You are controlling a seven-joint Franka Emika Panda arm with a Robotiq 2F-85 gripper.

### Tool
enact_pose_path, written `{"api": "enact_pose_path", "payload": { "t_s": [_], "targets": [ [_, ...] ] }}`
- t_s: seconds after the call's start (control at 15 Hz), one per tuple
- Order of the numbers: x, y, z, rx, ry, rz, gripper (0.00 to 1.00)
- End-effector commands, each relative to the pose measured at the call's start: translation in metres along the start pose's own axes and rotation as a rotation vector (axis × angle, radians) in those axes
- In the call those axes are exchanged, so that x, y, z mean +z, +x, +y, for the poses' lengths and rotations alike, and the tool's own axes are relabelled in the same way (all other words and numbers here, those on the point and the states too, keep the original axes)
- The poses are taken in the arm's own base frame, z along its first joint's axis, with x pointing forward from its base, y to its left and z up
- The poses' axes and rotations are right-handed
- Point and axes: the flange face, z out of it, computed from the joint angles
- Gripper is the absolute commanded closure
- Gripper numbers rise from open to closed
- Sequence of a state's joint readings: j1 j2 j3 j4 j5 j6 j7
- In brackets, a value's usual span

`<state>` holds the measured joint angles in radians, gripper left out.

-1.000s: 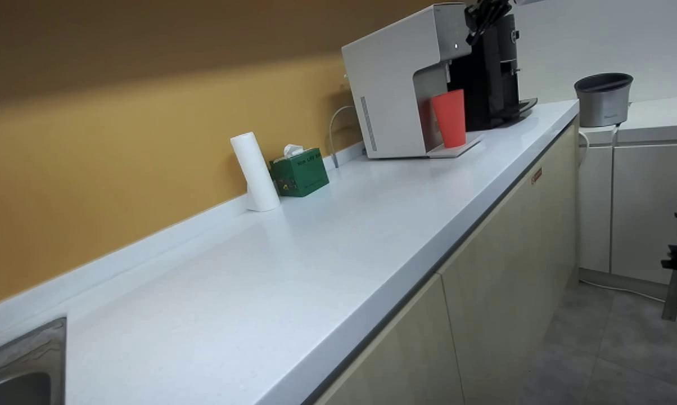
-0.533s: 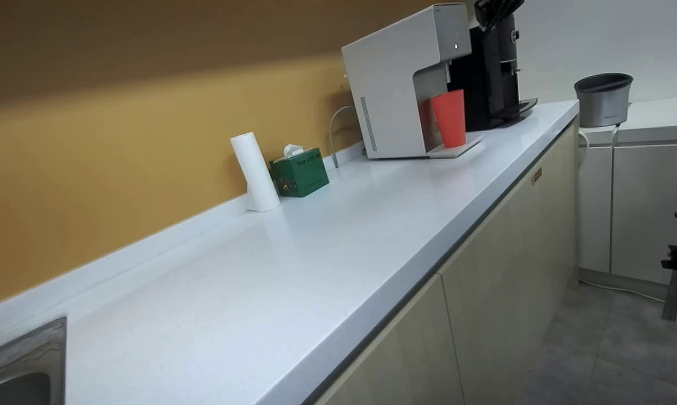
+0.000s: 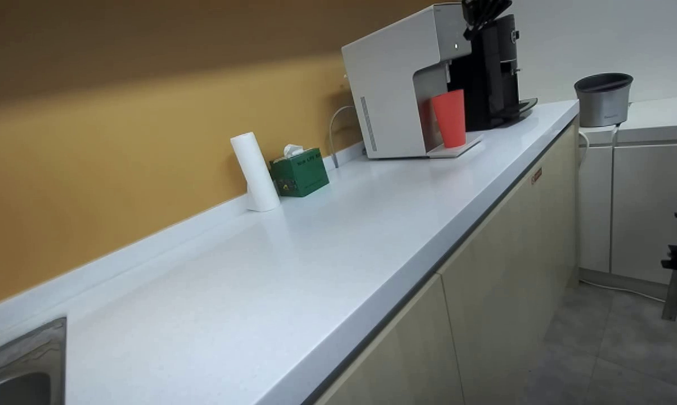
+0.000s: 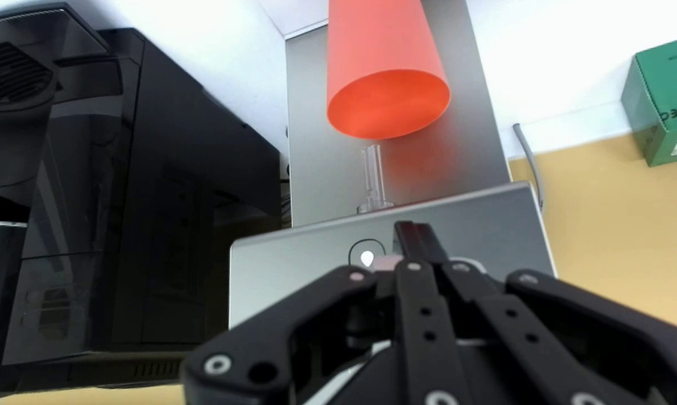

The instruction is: Press the center button on the grey dispenser

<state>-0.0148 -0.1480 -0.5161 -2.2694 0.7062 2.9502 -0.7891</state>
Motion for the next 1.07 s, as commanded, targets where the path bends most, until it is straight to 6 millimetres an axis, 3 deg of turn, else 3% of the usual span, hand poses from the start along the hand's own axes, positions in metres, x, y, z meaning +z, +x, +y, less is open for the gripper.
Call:
{"api": "enact_pose_path", "payload": {
  "t_s": [0.0,1.0],
  "targets": [
    [0.003,0.006,-0.006,0.036,0.005,0.027,1.0],
    [0.028,0.013,-0.006,0.002,-0.119,0.086,1.0]
  ]
}}
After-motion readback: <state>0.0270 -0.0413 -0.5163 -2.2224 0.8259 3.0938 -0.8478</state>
